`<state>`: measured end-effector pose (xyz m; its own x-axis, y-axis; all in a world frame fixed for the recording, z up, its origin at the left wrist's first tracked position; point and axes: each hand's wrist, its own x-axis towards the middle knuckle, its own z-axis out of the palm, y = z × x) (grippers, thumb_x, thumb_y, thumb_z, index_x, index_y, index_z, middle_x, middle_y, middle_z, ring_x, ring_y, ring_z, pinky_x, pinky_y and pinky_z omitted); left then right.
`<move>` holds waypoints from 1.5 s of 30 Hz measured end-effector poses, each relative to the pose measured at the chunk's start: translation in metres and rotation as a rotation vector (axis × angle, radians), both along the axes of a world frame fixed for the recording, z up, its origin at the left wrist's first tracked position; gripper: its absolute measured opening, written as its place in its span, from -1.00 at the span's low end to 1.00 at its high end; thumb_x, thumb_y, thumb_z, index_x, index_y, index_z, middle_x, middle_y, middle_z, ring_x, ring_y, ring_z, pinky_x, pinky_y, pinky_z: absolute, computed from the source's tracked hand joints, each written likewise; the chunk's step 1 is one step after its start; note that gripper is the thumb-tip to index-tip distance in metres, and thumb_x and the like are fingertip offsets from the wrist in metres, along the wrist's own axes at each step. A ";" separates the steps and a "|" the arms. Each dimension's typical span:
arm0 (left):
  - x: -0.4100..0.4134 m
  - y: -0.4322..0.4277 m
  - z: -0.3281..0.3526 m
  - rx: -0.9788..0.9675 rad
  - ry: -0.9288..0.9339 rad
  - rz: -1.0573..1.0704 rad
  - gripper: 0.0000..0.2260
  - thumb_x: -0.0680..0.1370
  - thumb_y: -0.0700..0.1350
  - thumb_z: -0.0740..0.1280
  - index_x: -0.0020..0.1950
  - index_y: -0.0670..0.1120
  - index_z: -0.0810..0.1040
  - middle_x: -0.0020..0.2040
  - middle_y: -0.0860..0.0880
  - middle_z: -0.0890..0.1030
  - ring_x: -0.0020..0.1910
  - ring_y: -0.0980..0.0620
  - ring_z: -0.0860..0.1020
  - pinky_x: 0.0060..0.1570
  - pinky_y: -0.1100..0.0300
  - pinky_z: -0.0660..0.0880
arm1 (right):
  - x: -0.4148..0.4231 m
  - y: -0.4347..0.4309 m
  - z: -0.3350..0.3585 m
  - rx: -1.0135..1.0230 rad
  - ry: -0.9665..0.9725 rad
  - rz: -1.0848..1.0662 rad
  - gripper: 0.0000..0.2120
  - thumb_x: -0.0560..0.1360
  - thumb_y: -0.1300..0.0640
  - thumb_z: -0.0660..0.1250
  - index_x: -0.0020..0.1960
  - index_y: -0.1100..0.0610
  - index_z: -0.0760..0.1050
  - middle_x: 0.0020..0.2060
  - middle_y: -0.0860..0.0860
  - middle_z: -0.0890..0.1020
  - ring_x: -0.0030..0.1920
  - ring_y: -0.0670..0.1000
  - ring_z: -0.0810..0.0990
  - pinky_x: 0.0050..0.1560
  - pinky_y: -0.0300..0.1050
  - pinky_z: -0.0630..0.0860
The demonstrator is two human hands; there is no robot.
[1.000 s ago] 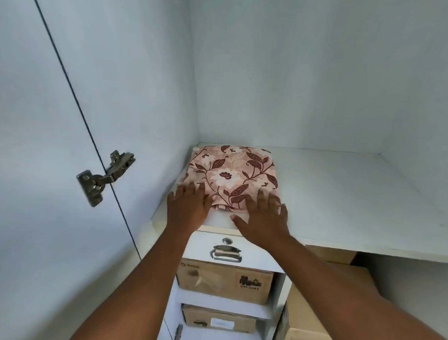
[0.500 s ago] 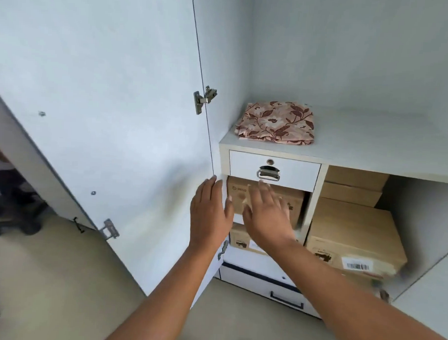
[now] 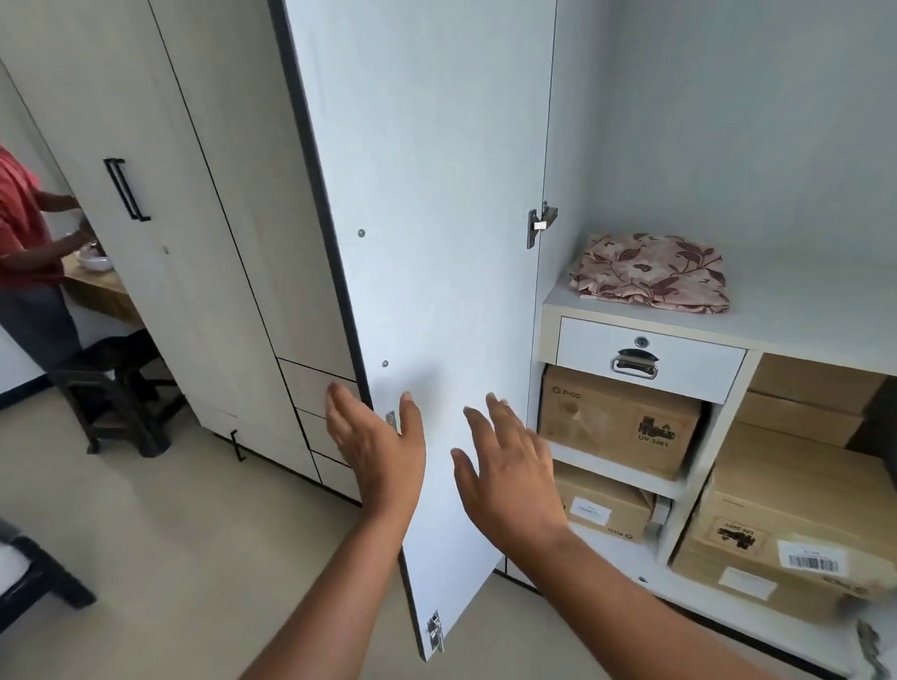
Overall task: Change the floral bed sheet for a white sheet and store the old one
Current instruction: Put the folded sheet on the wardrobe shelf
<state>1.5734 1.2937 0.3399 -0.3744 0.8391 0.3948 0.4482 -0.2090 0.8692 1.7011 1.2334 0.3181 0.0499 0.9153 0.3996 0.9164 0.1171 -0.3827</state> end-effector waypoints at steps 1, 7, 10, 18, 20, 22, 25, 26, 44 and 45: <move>-0.002 0.000 0.002 -0.034 -0.004 -0.050 -0.30 0.61 0.00 0.33 0.61 -0.20 0.03 0.59 -0.15 0.12 0.56 -0.11 0.13 0.45 0.12 0.30 | -0.002 0.000 -0.001 -0.008 0.015 -0.009 -0.51 0.67 -0.10 0.10 0.56 0.04 0.26 0.60 0.11 0.22 0.62 0.11 0.14 0.53 0.17 0.20; -0.043 0.026 0.003 -0.107 -0.141 -0.304 -0.42 0.65 0.04 0.25 0.61 -0.03 0.13 0.57 0.04 0.27 0.54 0.07 0.25 0.46 0.20 0.24 | -0.053 0.011 0.009 0.014 0.084 -0.175 -0.51 0.68 -0.09 0.09 0.57 0.03 0.23 0.60 0.08 0.23 0.61 0.08 0.15 0.54 0.16 0.21; -0.044 0.019 -0.008 -0.022 -0.127 -0.328 -0.57 0.64 0.06 0.22 0.49 -0.02 0.33 0.40 0.04 0.45 0.40 0.00 0.41 0.38 -0.01 0.40 | -0.056 -0.001 0.007 0.043 0.090 -0.264 -0.51 0.68 -0.11 0.05 0.55 0.03 0.25 0.59 0.07 0.25 0.60 0.08 0.17 0.54 0.12 0.22; 0.006 -0.010 -0.004 0.319 0.012 -0.654 -0.67 0.66 0.06 0.11 -0.06 -0.18 0.44 0.39 -0.17 0.46 0.40 -0.10 0.43 0.20 0.41 0.30 | -0.014 -0.040 0.020 0.112 0.044 -0.486 -0.48 0.68 -0.16 -0.02 0.58 0.01 0.19 0.60 0.05 0.23 0.61 0.04 0.14 0.55 0.14 0.21; 0.028 -0.017 0.009 0.338 -0.019 -0.690 -0.75 0.66 0.08 0.12 -0.01 -0.08 0.39 0.10 -0.14 0.59 0.04 -0.18 0.60 -0.06 0.29 0.40 | 0.001 -0.051 0.029 0.123 -0.006 -0.534 -0.47 0.68 -0.17 -0.05 0.59 0.00 0.17 0.61 0.05 0.22 0.61 0.04 0.14 0.56 0.12 0.19; 0.053 -0.022 0.022 0.349 -0.060 -0.682 -0.83 0.67 0.07 0.16 0.14 0.00 0.35 -0.03 -0.08 0.63 -0.14 -0.11 0.64 -0.22 0.16 0.49 | 0.020 -0.063 0.040 0.134 -0.037 -0.590 -0.46 0.68 -0.19 -0.07 0.60 0.00 0.13 0.62 0.05 0.17 0.62 0.03 0.09 0.59 0.09 0.13; 0.088 -0.022 0.036 0.361 0.050 -0.674 -0.67 0.66 0.03 0.23 0.37 -0.09 0.41 0.03 -0.11 0.69 -0.11 -0.12 0.67 -0.20 0.05 0.57 | 0.058 -0.085 0.051 0.176 -0.055 -0.733 -0.40 0.67 -0.23 -0.10 0.63 -0.01 0.09 0.65 0.07 0.08 0.64 0.05 0.00 0.60 0.11 0.08; 0.105 -0.022 0.040 0.387 0.109 -0.674 -0.69 0.66 -0.02 0.27 0.33 -0.16 0.49 0.03 -0.15 0.69 -0.09 -0.17 0.67 -0.18 0.03 0.56 | 0.077 -0.095 0.055 0.182 -0.077 -0.801 -0.38 0.66 -0.25 -0.11 0.64 -0.01 0.07 0.65 0.08 0.04 0.65 0.07 -0.05 0.60 0.11 0.06; 0.312 -0.020 0.049 0.317 0.228 -0.654 -0.77 0.62 -0.21 0.32 0.18 -0.36 0.54 0.39 -0.36 0.44 0.30 -0.39 0.49 0.03 -0.33 0.50 | 0.360 -0.301 0.113 0.445 0.048 -1.558 -0.09 0.61 -0.19 0.18 0.62 0.31 -0.25 0.60 0.28 -0.26 0.62 0.18 -0.30 0.62 0.11 -0.20; 0.310 -0.017 0.051 0.302 0.237 -0.654 -0.76 0.62 -0.22 0.32 0.19 -0.37 0.54 0.39 -0.37 0.43 0.31 -0.38 0.48 0.07 -0.32 0.48 | 0.367 -0.303 0.117 0.493 0.115 -1.553 -0.08 0.61 -0.18 0.19 0.62 0.30 -0.25 0.61 0.26 -0.25 0.63 0.16 -0.28 0.62 0.09 -0.20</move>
